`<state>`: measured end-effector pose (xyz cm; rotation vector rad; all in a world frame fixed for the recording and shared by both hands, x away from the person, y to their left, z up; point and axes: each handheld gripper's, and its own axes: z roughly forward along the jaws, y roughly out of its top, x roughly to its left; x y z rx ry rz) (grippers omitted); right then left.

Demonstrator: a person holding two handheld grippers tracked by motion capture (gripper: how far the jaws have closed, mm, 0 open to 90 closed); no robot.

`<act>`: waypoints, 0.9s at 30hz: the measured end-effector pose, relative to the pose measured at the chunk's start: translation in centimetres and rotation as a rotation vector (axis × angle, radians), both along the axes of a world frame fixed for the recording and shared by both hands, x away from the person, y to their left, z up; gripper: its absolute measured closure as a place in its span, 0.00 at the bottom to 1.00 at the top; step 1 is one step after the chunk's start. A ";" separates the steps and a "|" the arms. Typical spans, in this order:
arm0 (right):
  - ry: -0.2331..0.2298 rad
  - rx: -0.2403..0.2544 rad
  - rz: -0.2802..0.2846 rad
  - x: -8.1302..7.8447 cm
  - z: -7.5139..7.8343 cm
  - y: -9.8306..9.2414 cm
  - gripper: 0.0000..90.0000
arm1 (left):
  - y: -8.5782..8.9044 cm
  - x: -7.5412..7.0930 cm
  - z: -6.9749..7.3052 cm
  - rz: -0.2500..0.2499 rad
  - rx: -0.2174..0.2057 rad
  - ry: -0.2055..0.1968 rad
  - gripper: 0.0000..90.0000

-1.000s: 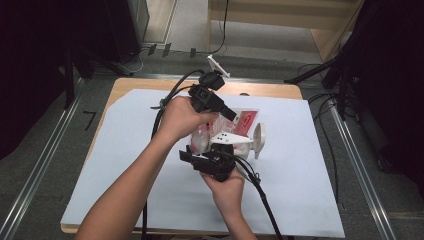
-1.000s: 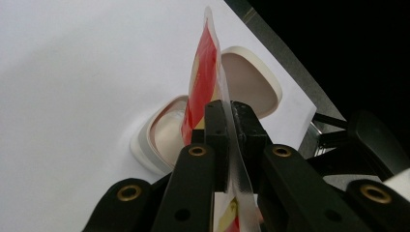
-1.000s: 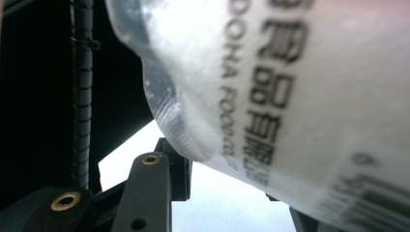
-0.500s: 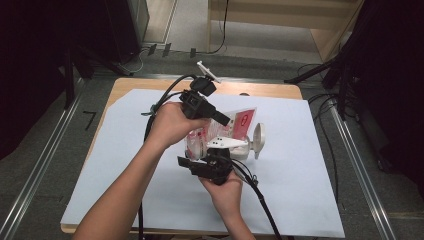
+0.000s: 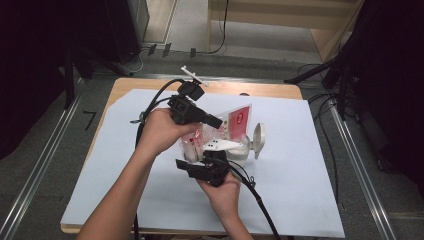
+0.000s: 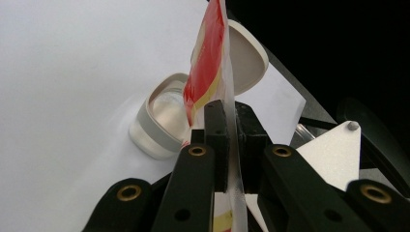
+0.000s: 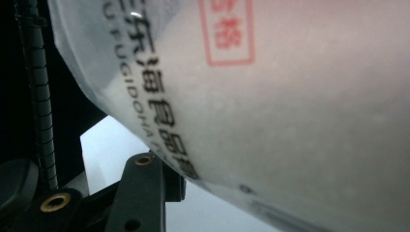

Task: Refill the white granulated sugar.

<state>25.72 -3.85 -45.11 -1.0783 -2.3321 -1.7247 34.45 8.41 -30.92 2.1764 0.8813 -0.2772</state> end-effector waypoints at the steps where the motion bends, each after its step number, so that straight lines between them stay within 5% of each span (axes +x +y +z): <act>1: -0.008 -0.002 0.008 0.0 0.0 0.1 0.66 | 0.2 -0.2 0.1 0.005 0.002 -0.008 0.97; 12: -0.032 -0.053 0.031 -0.5 -0.3 1.2 0.65 | 2.0 -1.4 -0.2 0.017 -0.009 -0.030 0.96; 18: -0.072 -0.091 0.041 -0.5 -1.1 1.3 0.64 | 2.8 -1.4 -0.8 0.016 -0.001 -0.006 0.96; 27: -0.075 -0.103 0.049 -0.5 -1.9 1.1 0.63 | 3.4 -1.4 -1.4 0.000 0.004 0.000 0.95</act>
